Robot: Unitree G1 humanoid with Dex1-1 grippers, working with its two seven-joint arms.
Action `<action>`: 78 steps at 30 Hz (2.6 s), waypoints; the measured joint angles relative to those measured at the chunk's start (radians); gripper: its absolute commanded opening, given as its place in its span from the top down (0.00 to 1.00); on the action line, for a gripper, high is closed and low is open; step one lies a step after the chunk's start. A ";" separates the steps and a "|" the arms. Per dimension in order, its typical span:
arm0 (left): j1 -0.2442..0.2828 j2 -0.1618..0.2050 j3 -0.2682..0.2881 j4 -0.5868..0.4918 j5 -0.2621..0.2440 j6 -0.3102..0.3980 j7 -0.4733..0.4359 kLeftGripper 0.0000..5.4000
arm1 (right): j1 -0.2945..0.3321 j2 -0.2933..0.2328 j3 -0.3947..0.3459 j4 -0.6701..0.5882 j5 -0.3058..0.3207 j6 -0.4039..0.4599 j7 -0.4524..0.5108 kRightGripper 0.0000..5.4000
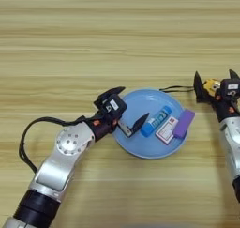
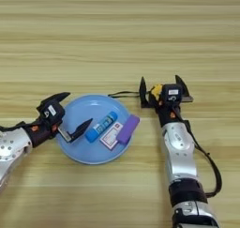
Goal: Move the objects on the table
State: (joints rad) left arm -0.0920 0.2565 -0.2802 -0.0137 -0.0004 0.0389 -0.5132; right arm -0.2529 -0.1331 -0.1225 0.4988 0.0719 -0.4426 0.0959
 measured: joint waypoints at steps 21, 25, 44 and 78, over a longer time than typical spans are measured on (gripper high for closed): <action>0.001 -0.007 -0.039 -0.016 0.042 -0.001 0.000 0.00 | 0.017 0.007 0.003 -0.034 -0.009 0.021 -0.004 0.00; 0.003 -0.006 -0.041 -0.031 0.042 0.004 -0.001 0.00 | 0.017 0.009 0.003 -0.035 -0.010 0.022 -0.005 0.00; 0.003 -0.008 -0.095 0.042 0.082 -0.004 -0.001 0.00 | 0.026 0.017 0.005 -0.065 -0.012 0.040 -0.013 0.00; -0.100 -0.036 -0.121 0.261 0.151 -0.127 0.028 0.00 | 0.033 0.028 0.015 -0.109 -0.013 0.062 -0.025 0.00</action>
State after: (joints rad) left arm -0.1916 0.2204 -0.4011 0.2468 0.1508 -0.0882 -0.4853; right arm -0.2198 -0.1049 -0.1072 0.3900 0.0585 -0.3807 0.0708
